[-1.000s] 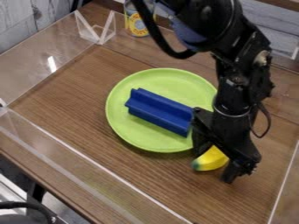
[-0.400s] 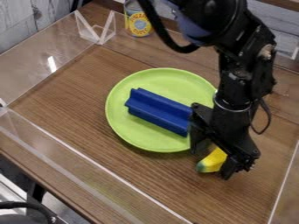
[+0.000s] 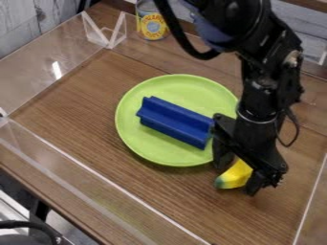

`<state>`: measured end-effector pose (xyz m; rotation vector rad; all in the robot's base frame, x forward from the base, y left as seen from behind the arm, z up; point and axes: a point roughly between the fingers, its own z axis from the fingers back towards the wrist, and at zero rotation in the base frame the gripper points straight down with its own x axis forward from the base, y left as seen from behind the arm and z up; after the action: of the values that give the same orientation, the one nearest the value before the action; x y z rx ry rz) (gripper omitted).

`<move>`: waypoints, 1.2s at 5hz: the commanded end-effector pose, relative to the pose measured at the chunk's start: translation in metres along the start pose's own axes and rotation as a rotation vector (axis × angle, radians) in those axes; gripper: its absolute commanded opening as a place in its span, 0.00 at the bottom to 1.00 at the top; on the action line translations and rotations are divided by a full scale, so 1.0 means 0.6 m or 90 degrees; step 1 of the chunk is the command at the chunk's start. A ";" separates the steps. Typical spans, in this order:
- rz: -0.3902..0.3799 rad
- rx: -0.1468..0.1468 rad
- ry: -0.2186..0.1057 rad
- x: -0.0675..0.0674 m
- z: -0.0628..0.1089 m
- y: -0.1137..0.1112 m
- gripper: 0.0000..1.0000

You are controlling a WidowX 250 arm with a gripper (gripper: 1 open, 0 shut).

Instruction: Put the banana in the green plate

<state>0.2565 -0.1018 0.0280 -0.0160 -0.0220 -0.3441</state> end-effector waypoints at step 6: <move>0.069 0.035 -0.043 -0.002 0.126 0.031 0.00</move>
<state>0.2531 -0.0827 0.0903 0.0325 -0.0455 -0.2418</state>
